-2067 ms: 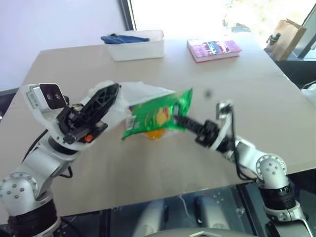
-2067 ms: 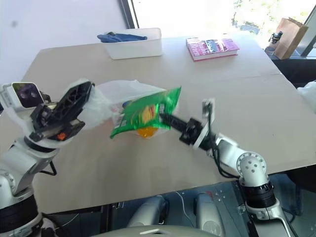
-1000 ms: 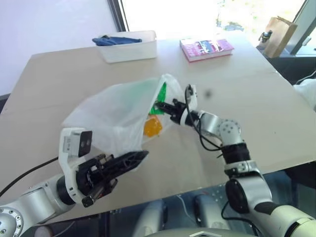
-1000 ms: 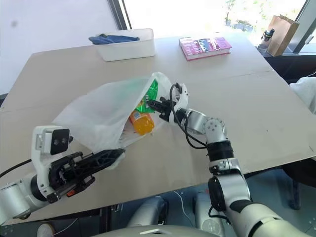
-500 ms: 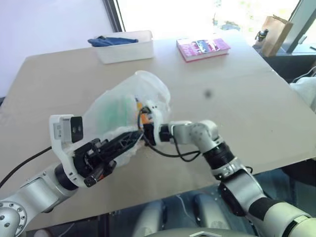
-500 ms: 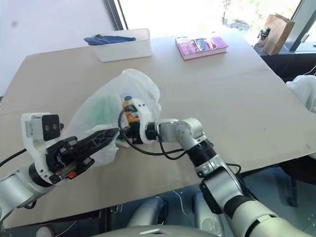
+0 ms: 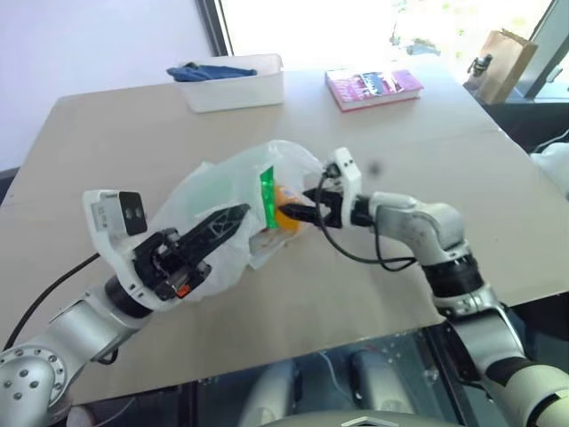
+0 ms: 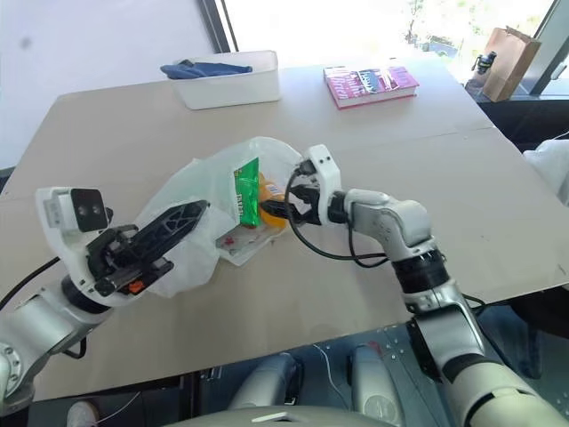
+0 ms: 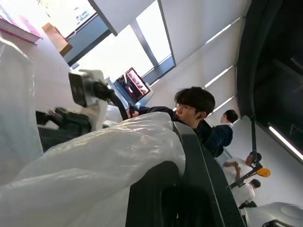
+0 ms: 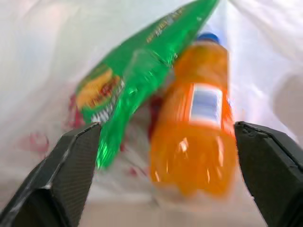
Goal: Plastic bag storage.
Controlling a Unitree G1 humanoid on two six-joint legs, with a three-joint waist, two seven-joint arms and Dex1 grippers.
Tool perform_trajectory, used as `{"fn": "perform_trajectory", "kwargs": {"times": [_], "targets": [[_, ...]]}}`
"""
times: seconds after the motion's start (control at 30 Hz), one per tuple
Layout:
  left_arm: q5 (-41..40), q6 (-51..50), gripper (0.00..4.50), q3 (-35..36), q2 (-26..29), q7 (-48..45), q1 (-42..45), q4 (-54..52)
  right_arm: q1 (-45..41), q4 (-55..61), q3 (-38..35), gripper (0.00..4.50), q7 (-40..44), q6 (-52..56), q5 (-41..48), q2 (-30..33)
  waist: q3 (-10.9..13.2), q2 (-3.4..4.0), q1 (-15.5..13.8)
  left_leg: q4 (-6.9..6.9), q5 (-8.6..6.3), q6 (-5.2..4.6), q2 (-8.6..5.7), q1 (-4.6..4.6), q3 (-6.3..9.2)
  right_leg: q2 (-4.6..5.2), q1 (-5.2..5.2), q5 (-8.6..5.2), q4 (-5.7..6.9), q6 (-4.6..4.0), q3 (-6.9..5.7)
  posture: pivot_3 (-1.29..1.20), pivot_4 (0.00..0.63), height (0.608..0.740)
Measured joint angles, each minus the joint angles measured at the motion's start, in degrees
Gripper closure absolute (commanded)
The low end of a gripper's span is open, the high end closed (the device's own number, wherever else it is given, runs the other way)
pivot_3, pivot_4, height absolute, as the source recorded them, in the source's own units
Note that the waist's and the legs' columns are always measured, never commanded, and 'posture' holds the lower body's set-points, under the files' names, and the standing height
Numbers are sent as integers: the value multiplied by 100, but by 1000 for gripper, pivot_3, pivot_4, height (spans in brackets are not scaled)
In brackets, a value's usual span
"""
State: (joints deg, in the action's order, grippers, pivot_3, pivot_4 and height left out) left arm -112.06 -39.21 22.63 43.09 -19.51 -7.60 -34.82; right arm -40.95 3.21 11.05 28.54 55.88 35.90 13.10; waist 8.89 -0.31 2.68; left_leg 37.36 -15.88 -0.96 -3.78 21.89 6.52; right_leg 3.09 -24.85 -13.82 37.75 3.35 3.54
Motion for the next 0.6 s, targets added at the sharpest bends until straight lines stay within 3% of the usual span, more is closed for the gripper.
{"fn": "perform_trajectory", "kwargs": {"times": [0.17, 0.33, 0.6], "targets": [[0, -160, 4500, -57, -171, 96, 311, 245, 271, 888, -95, 106, -106, 175, 61, 100, -1, -1, -28, 3, 0, 0, -3, -1, 1, 3, 3, 0, 2, 0, -1, 0, 150, 740], [0, -328, 4500, -63, -230, 118, 420, 391, 511, 1173, -696, 106, -410, 205, 84, 210, -3, -7, -68, 8, 0, -1, -10, 0, 2, 3, 10, 1, -4, 1, -4, 0, 150, 740], [-1, -481, 4500, -80, -295, 139, 585, 402, -167, -1288, -653, 106, -257, -859, -840, -9, -3, -6, -10, 5, 0, 0, -3, -5, -14, -3, 3, 0, 5, 0, 11, 0, 150, 740]]}}
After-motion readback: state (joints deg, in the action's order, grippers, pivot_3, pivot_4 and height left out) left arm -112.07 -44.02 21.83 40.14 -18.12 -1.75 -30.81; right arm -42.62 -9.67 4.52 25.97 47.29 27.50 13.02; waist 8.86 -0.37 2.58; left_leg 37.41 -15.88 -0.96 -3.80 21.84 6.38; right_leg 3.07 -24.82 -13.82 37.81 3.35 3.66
